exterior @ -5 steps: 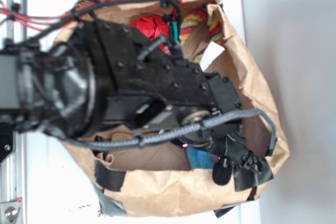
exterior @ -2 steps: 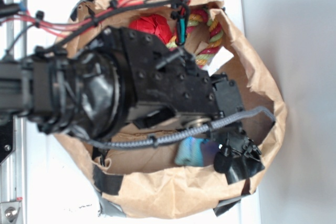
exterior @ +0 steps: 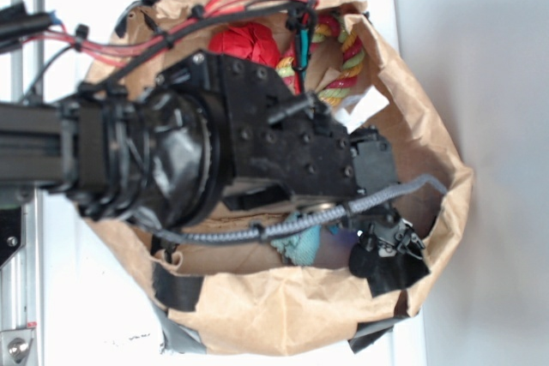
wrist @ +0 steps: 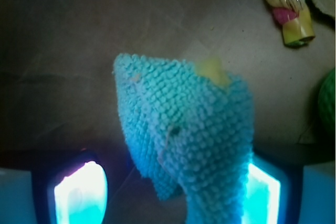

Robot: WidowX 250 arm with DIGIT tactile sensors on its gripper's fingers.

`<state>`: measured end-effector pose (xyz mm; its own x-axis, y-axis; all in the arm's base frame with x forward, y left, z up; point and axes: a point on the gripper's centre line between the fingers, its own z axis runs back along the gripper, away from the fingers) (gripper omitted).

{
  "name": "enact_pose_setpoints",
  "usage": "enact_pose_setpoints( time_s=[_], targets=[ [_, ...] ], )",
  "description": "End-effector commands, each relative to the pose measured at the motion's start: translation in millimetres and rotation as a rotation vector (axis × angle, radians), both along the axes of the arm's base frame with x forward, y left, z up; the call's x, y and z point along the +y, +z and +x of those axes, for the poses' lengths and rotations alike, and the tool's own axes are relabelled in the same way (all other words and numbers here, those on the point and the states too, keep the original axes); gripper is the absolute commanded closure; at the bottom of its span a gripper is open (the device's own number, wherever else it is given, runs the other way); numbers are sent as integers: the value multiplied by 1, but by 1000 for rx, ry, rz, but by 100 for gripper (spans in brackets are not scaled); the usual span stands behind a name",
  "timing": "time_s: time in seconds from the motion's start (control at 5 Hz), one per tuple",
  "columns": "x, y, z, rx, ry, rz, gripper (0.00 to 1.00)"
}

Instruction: Grab the blue cloth.

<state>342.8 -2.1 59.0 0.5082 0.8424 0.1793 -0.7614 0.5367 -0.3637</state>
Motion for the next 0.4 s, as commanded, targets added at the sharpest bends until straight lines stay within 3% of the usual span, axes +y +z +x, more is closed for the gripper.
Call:
enact_pose_setpoints(
  time_s=[0.0,0.2],
  targets=[
    [-1,20,14,-76,-24,17,100],
    [-2,25,12,-89,-97,33,100]
  ],
)
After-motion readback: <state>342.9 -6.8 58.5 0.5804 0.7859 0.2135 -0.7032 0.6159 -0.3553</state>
